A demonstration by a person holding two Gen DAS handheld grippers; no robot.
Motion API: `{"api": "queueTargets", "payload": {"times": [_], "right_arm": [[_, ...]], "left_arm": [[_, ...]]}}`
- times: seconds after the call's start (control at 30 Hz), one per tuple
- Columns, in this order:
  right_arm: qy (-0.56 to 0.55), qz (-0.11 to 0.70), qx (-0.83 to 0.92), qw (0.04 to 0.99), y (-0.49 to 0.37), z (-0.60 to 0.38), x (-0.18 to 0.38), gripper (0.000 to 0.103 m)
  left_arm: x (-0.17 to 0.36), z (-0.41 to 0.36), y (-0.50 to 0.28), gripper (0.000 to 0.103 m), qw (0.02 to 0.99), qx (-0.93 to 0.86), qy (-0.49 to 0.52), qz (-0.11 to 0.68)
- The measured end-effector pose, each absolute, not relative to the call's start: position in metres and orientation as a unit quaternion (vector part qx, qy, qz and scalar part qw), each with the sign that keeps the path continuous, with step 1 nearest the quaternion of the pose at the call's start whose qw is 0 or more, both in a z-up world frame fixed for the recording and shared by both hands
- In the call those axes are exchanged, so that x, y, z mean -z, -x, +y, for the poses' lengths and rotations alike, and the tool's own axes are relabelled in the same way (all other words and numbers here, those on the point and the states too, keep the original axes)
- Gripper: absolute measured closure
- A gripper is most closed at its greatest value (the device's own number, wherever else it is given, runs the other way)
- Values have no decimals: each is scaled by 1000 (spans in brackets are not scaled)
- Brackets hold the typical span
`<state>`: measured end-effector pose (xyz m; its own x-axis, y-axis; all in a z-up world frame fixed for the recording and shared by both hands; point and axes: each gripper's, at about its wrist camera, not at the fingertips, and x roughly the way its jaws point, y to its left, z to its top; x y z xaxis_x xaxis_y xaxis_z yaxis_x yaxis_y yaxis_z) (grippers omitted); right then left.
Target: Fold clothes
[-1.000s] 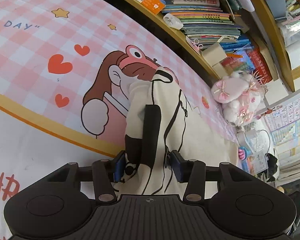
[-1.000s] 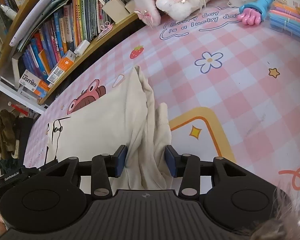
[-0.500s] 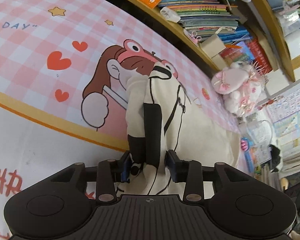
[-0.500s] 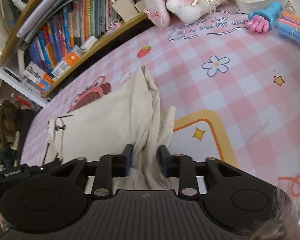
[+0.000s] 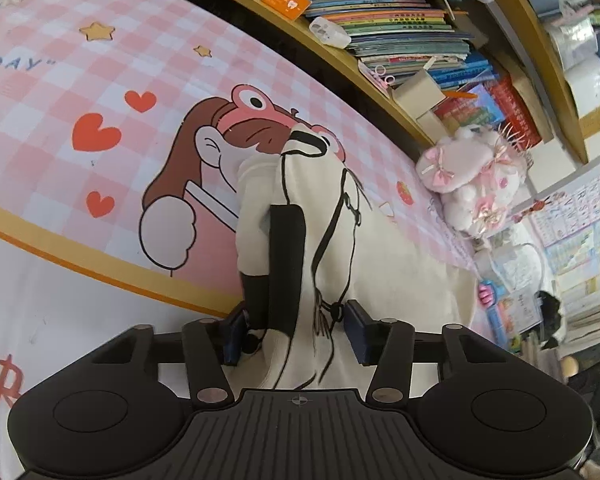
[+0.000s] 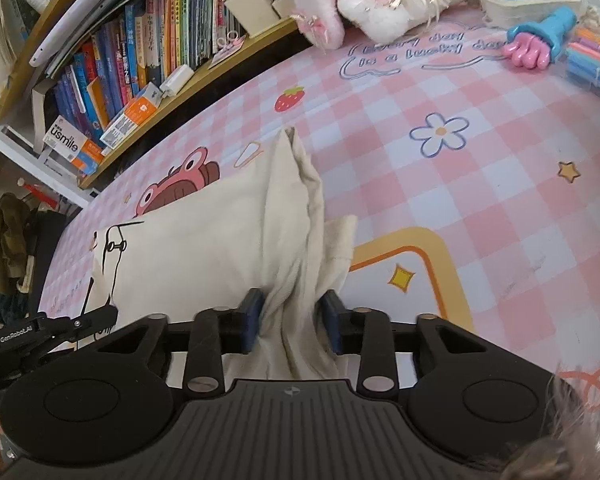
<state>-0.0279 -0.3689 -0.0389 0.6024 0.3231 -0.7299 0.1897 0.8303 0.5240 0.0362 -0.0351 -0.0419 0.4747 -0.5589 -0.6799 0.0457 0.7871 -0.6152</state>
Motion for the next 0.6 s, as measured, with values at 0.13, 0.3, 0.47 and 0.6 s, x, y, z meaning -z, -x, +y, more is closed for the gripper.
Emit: {"api": "queueTargets", "payload": {"times": [0.13, 0.3, 0.47, 0.6], "right_arm": [[-269, 442, -46, 854, 29, -364, 33, 83], [-240, 430, -54, 868, 33, -357, 21, 87], [-234, 420, -64, 875, 36, -357, 12, 87], [-232, 413, -72, 878, 39, -356, 6, 87]], "left_arm": [[40, -34, -33, 80, 819, 176, 272, 475], [29, -36, -27, 85, 831, 172, 261, 461], [23, -32, -22, 86, 831, 168, 267, 459], [20, -32, -17, 86, 831, 165, 270, 458]]}}
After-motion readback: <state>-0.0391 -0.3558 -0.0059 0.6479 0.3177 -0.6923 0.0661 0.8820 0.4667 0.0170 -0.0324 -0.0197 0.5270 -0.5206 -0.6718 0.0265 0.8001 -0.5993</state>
